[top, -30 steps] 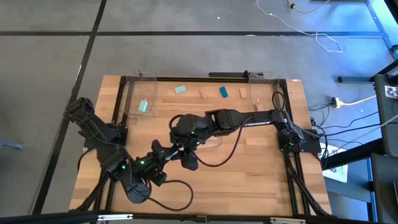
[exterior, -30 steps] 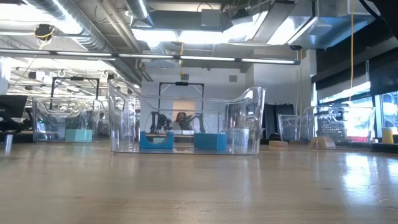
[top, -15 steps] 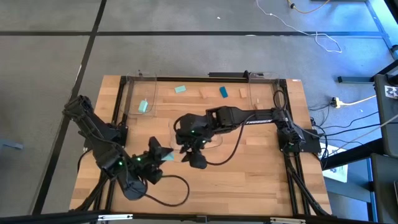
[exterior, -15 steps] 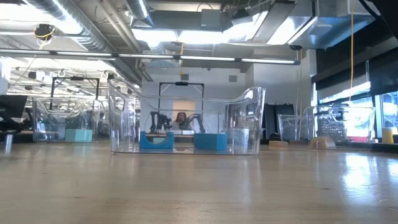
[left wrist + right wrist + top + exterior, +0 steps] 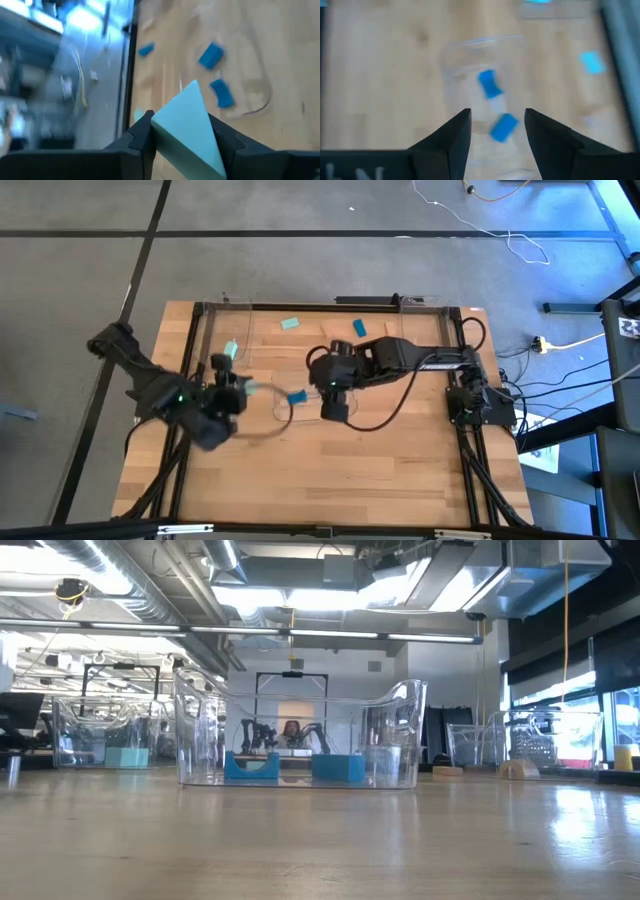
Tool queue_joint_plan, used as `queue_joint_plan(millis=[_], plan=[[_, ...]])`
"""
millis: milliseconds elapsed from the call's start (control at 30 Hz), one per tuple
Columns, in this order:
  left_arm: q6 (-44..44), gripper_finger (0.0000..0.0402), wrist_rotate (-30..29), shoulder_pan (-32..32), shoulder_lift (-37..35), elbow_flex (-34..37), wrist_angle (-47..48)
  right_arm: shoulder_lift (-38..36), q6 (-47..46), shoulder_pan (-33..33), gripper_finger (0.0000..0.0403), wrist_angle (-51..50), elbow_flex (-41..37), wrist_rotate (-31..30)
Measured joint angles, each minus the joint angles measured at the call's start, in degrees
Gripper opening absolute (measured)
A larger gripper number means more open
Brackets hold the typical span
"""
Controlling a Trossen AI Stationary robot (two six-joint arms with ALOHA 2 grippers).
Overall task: Sort & place blocks by color
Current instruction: Put the bottom light blue block into the top left transparent bin
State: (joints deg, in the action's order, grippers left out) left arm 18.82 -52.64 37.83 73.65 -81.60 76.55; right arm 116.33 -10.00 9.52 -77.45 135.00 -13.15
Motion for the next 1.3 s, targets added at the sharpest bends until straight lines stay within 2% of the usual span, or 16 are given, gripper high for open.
queue_joint_plan(millis=[200, 333, 633, 733, 867, 1000, 1167, 1300], plan=[[15.6, 0.0114, 4.1, -13.6, -1.5, 0.0, 9.1, -0.4, -0.2, -0.4, 0.0184, -5.4, 0.0, -12.9], [22.4, 0.0114, 9.5, -24.8, -1.7, 0.0, 11.3, -0.3, -0.2, -1.3, 0.0184, -7.5, -0.5, -16.0], [24.2, 0.0114, 21.9, -49.6, -1.3, 0.0, 11.3, -0.3, -0.2, -2.2, 0.0184, -8.3, -0.5, -22.4], [22.6, 0.0114, 26.0, -56.3, -1.3, 1.1, 10.6, -0.3, -0.2, -2.2, 0.0184, -8.3, -0.5, -22.8], [18.2, 0.0114, 27.2, -63.7, -1.3, 7.3, 6.1, -0.3, -1.6, -2.2, 0.0184, -8.2, -0.5, -22.8], [12.3, 0.0114, 29.2, -69.6, -1.3, 15.7, -3.5, -0.3, -1.9, -2.2, 0.0184, -8.1, -0.5, -22.8], [5.2, 0.0114, 36.8, -75.6, -1.3, 25.5, -19.6, -0.3, -4.5, -2.2, 0.0184, -8.1, -0.5, -22.8], [3.9, 0.0114, 38.8, -79.6, -1.3, 31.8, -25.7, -0.3, -5.1, -2.2, 0.0184, -8.1, -0.5, -22.8]])
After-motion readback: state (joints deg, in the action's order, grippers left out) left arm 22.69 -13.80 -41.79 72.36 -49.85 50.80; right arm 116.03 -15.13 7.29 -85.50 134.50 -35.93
